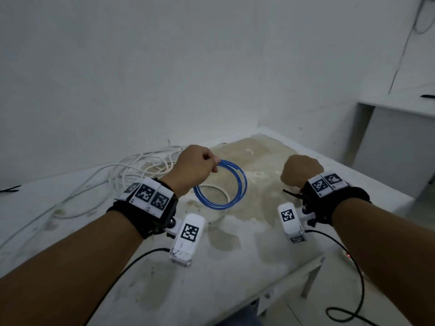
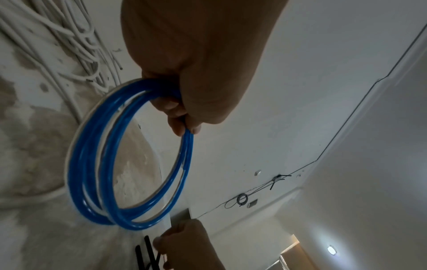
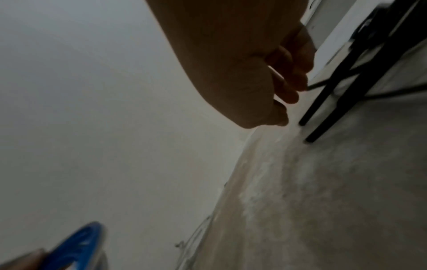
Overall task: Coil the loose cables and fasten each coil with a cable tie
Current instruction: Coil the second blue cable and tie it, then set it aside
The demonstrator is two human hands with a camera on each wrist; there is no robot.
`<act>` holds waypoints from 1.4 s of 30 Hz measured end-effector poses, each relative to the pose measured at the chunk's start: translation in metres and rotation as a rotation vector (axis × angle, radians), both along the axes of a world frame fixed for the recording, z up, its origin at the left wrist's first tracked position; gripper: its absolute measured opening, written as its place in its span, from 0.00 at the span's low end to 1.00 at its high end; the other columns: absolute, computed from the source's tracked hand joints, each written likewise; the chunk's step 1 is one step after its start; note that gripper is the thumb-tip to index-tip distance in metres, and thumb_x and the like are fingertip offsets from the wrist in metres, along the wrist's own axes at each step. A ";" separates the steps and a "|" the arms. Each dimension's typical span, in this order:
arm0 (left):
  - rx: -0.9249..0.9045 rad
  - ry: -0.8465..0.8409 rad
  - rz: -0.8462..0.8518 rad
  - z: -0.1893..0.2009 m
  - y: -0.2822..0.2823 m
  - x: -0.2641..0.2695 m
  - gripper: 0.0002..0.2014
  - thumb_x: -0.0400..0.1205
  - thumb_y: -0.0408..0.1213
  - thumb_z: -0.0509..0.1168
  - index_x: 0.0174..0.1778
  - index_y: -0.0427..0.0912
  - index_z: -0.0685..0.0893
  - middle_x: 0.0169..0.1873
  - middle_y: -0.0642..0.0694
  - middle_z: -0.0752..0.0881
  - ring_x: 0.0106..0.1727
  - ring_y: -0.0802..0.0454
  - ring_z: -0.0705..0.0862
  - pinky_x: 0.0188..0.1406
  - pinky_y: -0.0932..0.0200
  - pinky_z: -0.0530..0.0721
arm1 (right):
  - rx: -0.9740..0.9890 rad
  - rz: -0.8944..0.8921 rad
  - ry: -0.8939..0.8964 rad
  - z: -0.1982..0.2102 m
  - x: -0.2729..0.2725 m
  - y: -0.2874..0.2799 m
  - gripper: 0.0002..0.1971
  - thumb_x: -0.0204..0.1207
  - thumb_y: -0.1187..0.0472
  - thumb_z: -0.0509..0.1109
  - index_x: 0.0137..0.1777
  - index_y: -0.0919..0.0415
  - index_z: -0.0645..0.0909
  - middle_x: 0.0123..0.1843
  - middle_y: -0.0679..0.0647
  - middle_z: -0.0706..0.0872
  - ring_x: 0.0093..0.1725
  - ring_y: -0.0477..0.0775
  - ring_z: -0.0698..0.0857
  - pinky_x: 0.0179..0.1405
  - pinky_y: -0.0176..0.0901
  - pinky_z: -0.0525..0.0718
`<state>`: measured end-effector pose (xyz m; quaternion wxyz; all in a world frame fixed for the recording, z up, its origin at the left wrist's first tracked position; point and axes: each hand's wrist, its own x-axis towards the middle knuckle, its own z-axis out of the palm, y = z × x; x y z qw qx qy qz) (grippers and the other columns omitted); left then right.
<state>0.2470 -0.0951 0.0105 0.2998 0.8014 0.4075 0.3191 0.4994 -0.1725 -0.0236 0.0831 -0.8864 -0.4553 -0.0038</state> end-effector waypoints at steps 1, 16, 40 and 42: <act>-0.016 -0.003 -0.007 -0.002 -0.002 0.004 0.11 0.84 0.40 0.67 0.38 0.41 0.88 0.33 0.50 0.90 0.29 0.56 0.79 0.32 0.60 0.76 | -0.049 0.010 -0.033 -0.005 0.008 -0.005 0.12 0.76 0.64 0.64 0.30 0.58 0.75 0.36 0.54 0.83 0.37 0.56 0.81 0.39 0.42 0.78; -0.048 0.001 0.013 -0.004 -0.005 -0.005 0.13 0.85 0.40 0.67 0.38 0.38 0.88 0.33 0.48 0.90 0.28 0.60 0.78 0.32 0.61 0.73 | -0.027 0.161 -0.228 -0.003 -0.032 0.015 0.16 0.79 0.68 0.63 0.29 0.61 0.72 0.29 0.54 0.76 0.34 0.58 0.82 0.42 0.48 0.87; -0.095 -0.025 0.047 -0.005 0.008 -0.044 0.11 0.85 0.39 0.66 0.42 0.37 0.88 0.32 0.50 0.89 0.20 0.65 0.74 0.27 0.64 0.73 | 0.177 0.273 -0.006 -0.021 -0.059 0.071 0.07 0.77 0.68 0.66 0.38 0.67 0.80 0.36 0.60 0.83 0.38 0.62 0.83 0.38 0.45 0.76; -0.127 -0.071 0.012 -0.002 0.011 -0.055 0.10 0.85 0.38 0.66 0.43 0.38 0.88 0.33 0.49 0.89 0.22 0.63 0.75 0.26 0.64 0.73 | 0.397 0.374 0.070 -0.004 -0.080 0.084 0.05 0.78 0.67 0.68 0.46 0.66 0.85 0.44 0.62 0.89 0.45 0.64 0.86 0.41 0.44 0.77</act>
